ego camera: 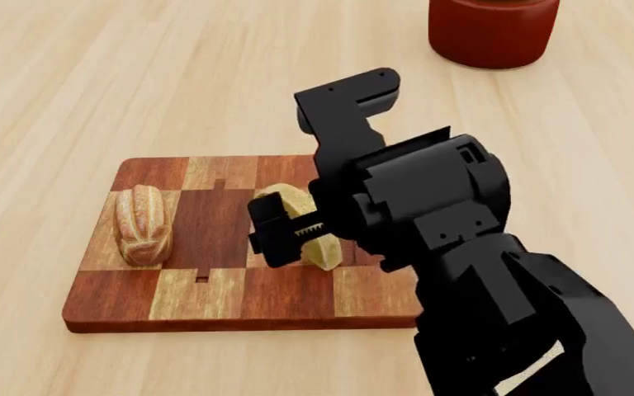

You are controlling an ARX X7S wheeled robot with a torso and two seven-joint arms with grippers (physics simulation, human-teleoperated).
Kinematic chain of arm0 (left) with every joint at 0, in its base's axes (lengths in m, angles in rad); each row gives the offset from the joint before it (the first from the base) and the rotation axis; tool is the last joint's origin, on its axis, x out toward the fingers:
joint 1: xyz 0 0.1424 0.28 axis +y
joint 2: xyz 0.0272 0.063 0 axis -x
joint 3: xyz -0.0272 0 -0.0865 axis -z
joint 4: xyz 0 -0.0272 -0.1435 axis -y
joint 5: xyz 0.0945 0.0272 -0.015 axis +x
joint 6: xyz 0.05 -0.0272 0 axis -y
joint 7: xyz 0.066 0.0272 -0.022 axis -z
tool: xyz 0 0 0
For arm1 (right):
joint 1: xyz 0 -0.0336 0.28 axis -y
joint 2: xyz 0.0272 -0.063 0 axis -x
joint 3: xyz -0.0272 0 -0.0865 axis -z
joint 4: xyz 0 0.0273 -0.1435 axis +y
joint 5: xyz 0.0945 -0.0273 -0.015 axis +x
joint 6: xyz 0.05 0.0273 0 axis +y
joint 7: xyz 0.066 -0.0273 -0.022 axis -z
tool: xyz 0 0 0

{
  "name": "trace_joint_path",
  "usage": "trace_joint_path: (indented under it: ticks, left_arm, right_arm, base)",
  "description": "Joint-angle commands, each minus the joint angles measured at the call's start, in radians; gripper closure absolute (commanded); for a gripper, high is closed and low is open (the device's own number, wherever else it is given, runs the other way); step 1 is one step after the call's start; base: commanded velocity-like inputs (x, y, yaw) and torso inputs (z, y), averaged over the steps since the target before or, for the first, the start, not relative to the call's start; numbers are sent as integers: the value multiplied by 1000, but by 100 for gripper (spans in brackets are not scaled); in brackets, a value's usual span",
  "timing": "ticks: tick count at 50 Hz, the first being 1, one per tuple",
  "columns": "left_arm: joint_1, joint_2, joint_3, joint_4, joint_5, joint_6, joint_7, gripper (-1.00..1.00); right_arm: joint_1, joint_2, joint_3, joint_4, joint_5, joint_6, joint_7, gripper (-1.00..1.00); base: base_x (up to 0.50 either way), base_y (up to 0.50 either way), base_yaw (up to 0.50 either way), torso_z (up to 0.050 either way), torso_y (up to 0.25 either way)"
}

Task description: Place the bread and cheese on the cutting board.

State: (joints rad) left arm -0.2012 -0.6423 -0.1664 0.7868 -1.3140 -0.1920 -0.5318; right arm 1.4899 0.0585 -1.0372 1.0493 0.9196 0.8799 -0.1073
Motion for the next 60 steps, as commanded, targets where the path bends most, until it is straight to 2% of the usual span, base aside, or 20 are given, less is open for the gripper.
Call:
trace_joint_path:
  ticks: [1,13,23,39,52,60]
  left_arm:
    - [6,-2,-5,2,-2,5,3,-100]
    - [8,-8,-13,8,-11,8,-5,-100]
    - [5,-12,-13,17,-13,7,-12,-100]
    - [3,-14,6,21,35,-8,-21,-100]
    - [-14,-7,42,17,59,-25,-20,-100]
    - [-15,-11,43,24,62,-25,-17,-100]
  right_arm:
    - [28,58,36,-131,45,58,86,-100]
    - [55,164,86,-388,102,151,243,-100]
    - [14,244,114,-607,140,180,349,-100]
    - [-132,366,210,-871,215,127,497,-100]
    - [-277,499,343,-1199,325,53,671,-100]
    - [-304,526,370,-1257,356,46,717,-100]
  base:
    - [0,0,0,0,0]
    - [0,0,0,0,0]
    - [0,0,0,0,0]
    - [0,0,0,0,0]
    - [0,0,0,0,0]
    - [0,0,0,0,0]
